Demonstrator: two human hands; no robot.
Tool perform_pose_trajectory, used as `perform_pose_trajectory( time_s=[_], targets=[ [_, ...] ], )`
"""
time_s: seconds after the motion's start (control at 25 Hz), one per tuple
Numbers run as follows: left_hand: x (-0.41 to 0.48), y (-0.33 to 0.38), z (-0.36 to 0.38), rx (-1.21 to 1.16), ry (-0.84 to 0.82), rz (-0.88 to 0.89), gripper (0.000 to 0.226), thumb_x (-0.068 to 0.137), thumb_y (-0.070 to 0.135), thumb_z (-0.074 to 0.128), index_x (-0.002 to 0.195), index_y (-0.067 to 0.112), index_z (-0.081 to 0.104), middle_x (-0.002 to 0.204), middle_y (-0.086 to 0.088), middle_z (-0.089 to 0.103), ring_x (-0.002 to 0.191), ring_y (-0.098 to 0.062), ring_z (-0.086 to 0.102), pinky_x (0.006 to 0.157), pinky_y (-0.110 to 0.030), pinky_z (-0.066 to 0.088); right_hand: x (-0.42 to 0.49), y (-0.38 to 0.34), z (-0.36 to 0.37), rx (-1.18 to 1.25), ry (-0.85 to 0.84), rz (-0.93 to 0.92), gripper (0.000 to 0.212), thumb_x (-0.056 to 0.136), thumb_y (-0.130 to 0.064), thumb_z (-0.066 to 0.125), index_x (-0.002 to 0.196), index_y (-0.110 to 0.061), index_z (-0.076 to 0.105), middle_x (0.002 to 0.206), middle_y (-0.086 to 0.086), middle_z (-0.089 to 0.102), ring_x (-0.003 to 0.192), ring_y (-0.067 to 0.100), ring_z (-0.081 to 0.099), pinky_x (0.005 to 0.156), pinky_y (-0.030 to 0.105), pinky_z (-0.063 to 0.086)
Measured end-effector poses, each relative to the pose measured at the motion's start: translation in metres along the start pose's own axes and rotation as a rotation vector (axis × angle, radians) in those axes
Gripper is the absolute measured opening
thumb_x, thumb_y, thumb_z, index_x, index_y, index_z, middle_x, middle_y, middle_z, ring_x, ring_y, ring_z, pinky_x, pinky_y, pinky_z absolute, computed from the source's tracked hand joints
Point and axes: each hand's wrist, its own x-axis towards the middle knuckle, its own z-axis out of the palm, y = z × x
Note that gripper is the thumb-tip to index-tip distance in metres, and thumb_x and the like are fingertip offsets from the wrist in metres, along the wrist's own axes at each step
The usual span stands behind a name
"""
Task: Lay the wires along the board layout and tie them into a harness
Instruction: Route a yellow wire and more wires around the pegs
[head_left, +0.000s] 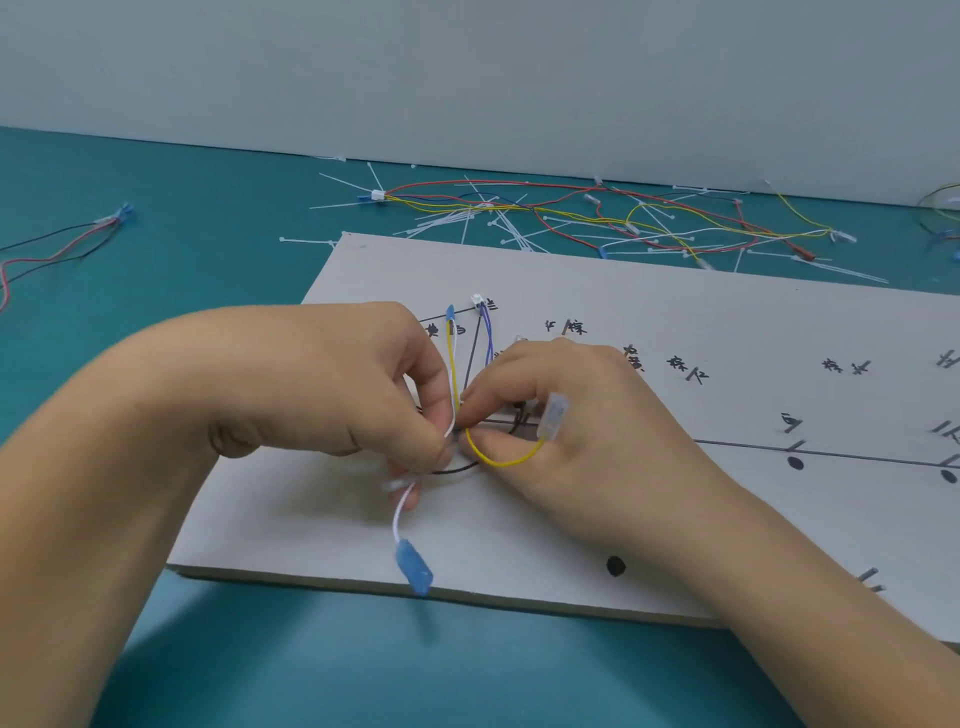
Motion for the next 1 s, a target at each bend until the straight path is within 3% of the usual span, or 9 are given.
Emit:
perform_pose_trajectory(
  time_s=[0.2,0.36,0.48,0.68,0.72,0.84,0.92,1.0],
  targets=[
    [0.003,-0.003,0.004,0.101,-0.012,-0.015,0.029,0.059,0.043,0.08,0.078,0.025,0.068,0.062,-0.001,0.068,0.051,-0.009,0.045,0.059,-0.032,0.033,-0.001,-0.002,-0.004,-0.003,-0.049,0.032,0.016,0.08,-0.018,0.076,0.091,-0.029,0.081,0.097,-0.006,0.066,0.096,0.018,0.059,0.084,0.034,0.047],
    [0.0,-0.004,0.001,0.07,-0.024,-0.01,0.033,0.055,0.043,0.083,0.071,0.025,0.06,0.06,-0.006,0.062,0.055,-0.014,0.043,0.062,-0.037,0.03,-0.001,-0.002,-0.004,-0.046,-0.073,0.028,0.014,0.082,-0.02,0.077,0.092,-0.029,0.079,0.099,-0.007,0.066,0.099,0.018,0.057,0.084,0.03,0.044],
    [0.0,-0.003,0.001,-0.001,-0.041,0.012,0.038,0.051,0.042,0.085,0.072,0.023,0.06,0.082,-0.023,0.071,0.067,-0.019,0.049,0.068,-0.041,0.033,-0.001,-0.002,-0.005,-0.06,-0.073,0.029,0.013,0.082,-0.02,0.077,0.091,-0.029,0.078,0.1,-0.008,0.066,0.102,0.019,0.057,0.088,0.032,0.044],
    [-0.002,-0.007,-0.006,-0.039,-0.075,0.039,0.036,0.057,0.038,0.086,0.091,0.031,0.073,0.083,-0.006,0.08,0.077,-0.032,0.068,0.076,-0.053,0.048,-0.001,-0.002,-0.005,-0.049,-0.078,0.036,0.013,0.083,-0.022,0.078,0.092,-0.031,0.078,0.101,-0.01,0.064,0.101,0.015,0.055,0.086,0.028,0.043],
    [-0.002,-0.008,-0.008,-0.052,-0.084,0.041,0.035,0.06,0.037,0.085,0.093,0.032,0.074,0.083,-0.005,0.081,0.079,-0.031,0.069,0.076,-0.052,0.049,-0.001,-0.002,-0.005,-0.05,-0.078,0.033,0.012,0.083,-0.023,0.079,0.092,-0.031,0.078,0.101,-0.01,0.064,0.101,0.015,0.055,0.086,0.028,0.043],
    [-0.001,-0.009,-0.008,-0.116,-0.101,0.045,0.025,0.068,0.032,0.083,0.092,0.028,0.076,0.081,-0.008,0.08,0.058,-0.012,0.058,0.054,-0.019,0.04,-0.001,-0.003,-0.005,-0.057,-0.081,0.024,0.012,0.083,-0.024,0.08,0.092,-0.031,0.078,0.1,-0.009,0.064,0.095,0.015,0.054,0.079,0.027,0.039],
    [0.001,-0.01,-0.009,-0.133,-0.044,0.041,0.018,0.072,0.027,0.085,0.088,0.026,0.077,0.078,-0.009,0.079,0.043,-0.005,0.044,0.039,-0.011,0.03,-0.001,-0.003,-0.005,-0.053,-0.082,0.026,0.01,0.083,-0.023,0.08,0.091,-0.03,0.078,0.1,-0.009,0.063,0.093,0.014,0.053,0.077,0.026,0.037],
    [0.004,-0.014,-0.014,-0.104,0.094,0.027,0.014,0.078,0.021,0.089,0.084,0.027,0.078,0.075,-0.008,0.079,0.04,-0.004,0.042,0.037,-0.009,0.029,0.0,-0.002,-0.005,-0.048,-0.083,0.031,0.008,0.084,-0.025,0.079,0.089,-0.03,0.078,0.101,-0.01,0.063,0.098,0.014,0.054,0.081,0.026,0.04]
  ],
)
